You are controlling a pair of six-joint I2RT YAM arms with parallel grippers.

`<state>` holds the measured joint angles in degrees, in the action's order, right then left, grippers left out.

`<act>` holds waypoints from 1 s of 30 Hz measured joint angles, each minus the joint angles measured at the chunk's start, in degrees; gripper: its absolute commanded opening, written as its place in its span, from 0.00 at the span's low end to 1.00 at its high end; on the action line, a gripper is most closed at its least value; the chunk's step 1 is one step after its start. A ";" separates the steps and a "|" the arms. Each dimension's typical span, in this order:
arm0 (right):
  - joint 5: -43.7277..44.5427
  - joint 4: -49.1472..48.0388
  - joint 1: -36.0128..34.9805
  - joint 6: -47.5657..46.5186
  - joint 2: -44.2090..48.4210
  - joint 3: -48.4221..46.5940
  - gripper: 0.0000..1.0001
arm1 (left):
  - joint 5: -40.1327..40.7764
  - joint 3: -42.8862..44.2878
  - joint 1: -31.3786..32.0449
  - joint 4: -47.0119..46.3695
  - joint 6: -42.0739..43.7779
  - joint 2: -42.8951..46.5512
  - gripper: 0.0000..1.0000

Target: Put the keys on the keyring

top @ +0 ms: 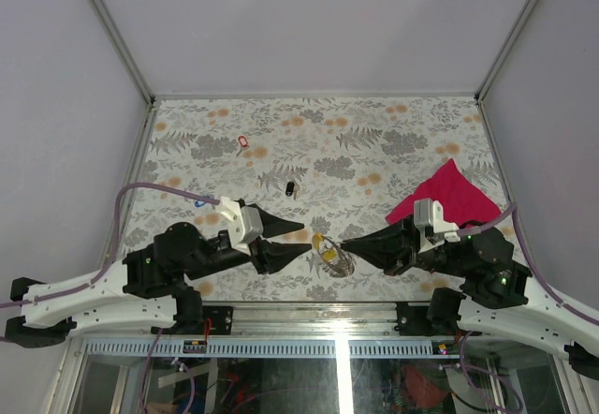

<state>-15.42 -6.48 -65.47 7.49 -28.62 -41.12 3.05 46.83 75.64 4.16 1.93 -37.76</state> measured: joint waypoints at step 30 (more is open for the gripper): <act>0.33 -3.43 0.00 0.02 -1.68 -1.36 0.00 | 2.36 -0.26 0.00 -3.08 1.44 -9.53 0.00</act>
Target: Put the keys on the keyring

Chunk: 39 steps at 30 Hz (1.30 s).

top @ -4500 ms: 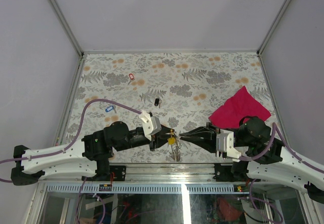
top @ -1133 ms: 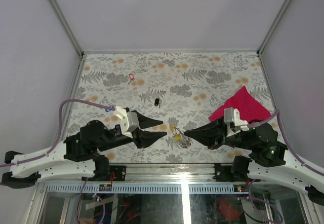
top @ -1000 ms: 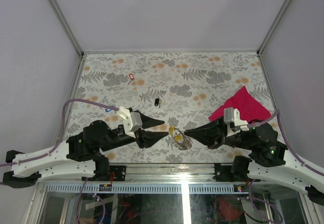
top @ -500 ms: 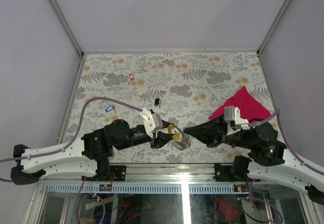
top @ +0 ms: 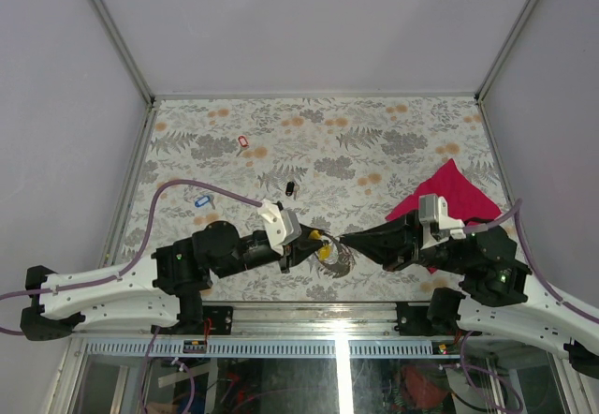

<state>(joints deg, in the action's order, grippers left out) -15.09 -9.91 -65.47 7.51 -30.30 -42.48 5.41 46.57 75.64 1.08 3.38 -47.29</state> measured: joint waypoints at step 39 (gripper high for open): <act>-19.80 23.67 0.02 -11.13 -0.20 -10.36 0.00 | -39.17 8.50 -9.07 4.00 2.99 -14.38 0.00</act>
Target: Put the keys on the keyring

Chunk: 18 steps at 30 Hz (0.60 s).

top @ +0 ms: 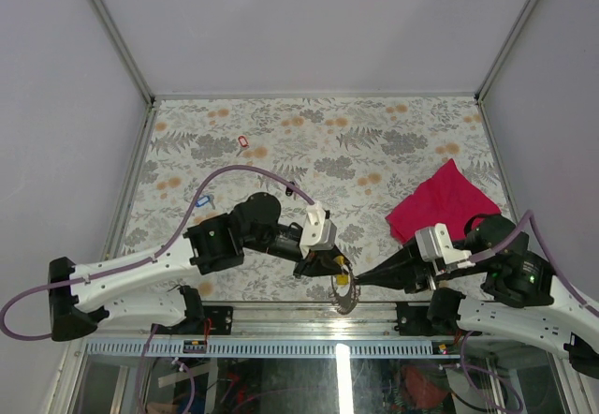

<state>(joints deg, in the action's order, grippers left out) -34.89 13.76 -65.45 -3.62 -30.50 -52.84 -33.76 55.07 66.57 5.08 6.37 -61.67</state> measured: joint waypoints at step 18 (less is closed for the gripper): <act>7.67 -7.78 -0.02 2.91 3.10 4.70 0.00 | 2.62 -1.29 -0.35 0.35 -0.83 2.73 0.30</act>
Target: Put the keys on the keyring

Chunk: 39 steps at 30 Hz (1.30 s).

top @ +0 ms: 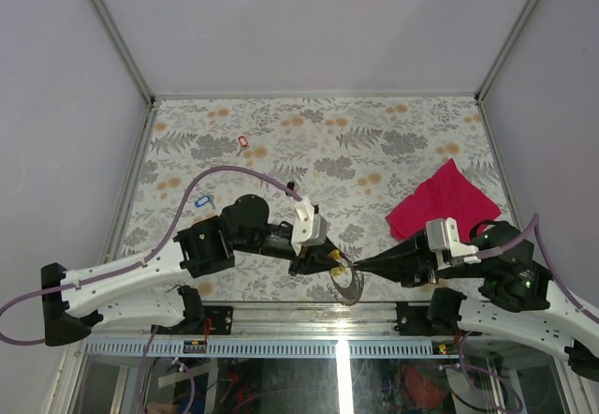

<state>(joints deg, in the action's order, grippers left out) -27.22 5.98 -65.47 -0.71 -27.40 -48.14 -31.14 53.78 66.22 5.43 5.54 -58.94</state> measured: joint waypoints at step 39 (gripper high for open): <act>9.97 -48.35 0.00 12.39 -1.57 20.28 0.01 | 13.49 -3.91 -0.02 -9.70 -6.03 16.96 0.46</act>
<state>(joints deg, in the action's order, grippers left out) -17.26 -42.37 -65.47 11.68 -28.97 -27.86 -17.65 49.87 66.19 -4.27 -0.49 -41.98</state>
